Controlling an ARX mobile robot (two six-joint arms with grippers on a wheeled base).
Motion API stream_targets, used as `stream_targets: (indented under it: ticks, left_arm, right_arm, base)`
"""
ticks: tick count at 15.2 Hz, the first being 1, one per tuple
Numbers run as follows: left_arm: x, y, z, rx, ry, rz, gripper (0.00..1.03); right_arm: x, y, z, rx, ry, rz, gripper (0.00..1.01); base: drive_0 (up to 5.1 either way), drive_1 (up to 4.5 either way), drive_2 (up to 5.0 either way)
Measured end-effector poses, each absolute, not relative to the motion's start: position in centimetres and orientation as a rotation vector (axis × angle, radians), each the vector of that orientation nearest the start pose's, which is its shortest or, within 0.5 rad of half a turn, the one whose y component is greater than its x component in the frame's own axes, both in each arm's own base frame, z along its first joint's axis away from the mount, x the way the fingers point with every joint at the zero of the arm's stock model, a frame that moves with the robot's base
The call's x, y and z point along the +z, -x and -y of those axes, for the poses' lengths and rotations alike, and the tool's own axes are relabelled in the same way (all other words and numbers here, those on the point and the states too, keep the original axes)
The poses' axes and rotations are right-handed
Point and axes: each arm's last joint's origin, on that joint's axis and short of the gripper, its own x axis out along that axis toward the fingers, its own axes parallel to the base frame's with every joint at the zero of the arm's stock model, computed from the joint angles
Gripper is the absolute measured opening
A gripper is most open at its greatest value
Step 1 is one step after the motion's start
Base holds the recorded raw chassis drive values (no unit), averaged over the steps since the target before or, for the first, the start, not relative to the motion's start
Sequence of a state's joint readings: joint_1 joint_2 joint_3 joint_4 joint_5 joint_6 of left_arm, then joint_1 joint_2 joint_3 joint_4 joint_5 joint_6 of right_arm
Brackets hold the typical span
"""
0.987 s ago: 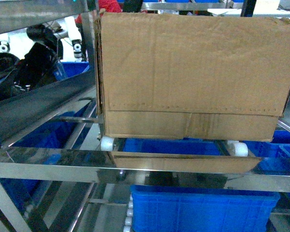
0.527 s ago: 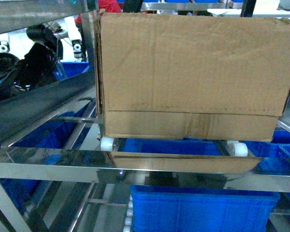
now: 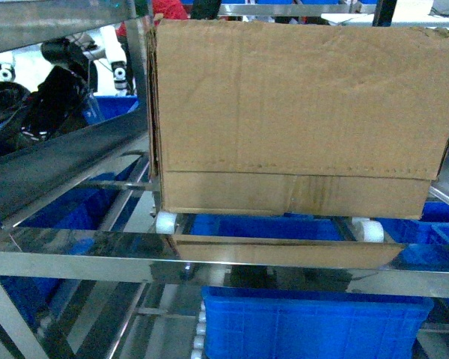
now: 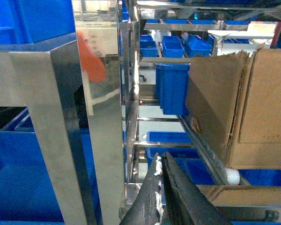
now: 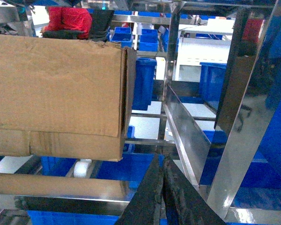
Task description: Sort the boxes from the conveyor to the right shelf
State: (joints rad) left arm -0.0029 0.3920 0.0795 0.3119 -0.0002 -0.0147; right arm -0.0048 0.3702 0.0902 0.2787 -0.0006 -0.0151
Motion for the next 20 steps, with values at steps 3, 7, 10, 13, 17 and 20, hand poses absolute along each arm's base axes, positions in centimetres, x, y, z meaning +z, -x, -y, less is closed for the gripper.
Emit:
stream_targets:
  ticks: [3,7,10,13,17,20]
  left_arm:
    - [18.1,-12.1,0.0,-0.003,0.015,-0.006,0.02]
    - [17.1,-11.3,0.0,-0.003,0.014,0.013,0.02]
    - [16.5,-9.9,0.0,-0.004,0.014,-0.030,0.02]
    - [16.7,-9.7,0.0,-0.002,0.014,-0.009,0.02]
    - [16.8,-9.7,0.0,-0.002,0.014,0.001,0.02]
    - [16.8,-9.7,0.0,-0.003,0.014,0.001,0.10]
  right_arm:
    - [18.3,-11.9,0.1,-0.004,0.015,-0.006,0.02]
    - [17.5,-11.2,0.1,-0.004,0.015,-0.004,0.02]
    - [17.0,-9.7,0.0,-0.004,0.015,0.026,0.02]
    - [16.8,-9.7,0.0,-0.003,0.015,0.009,0.02]
    - [16.8,-9.7,0.0,-0.004,0.015,0.006,0.02]
    - [16.8,-9.7,0.0,-0.004,0.015,0.006,0.13]
  base:
    - [0.0,0.00,0.0]
    - [0.0,0.00,0.0]
    - [0.0,0.00,0.0]
    - [0.0,0.00,0.0]
    - [0.0,0.00,0.0]
    - [0.0,0.00,0.0]
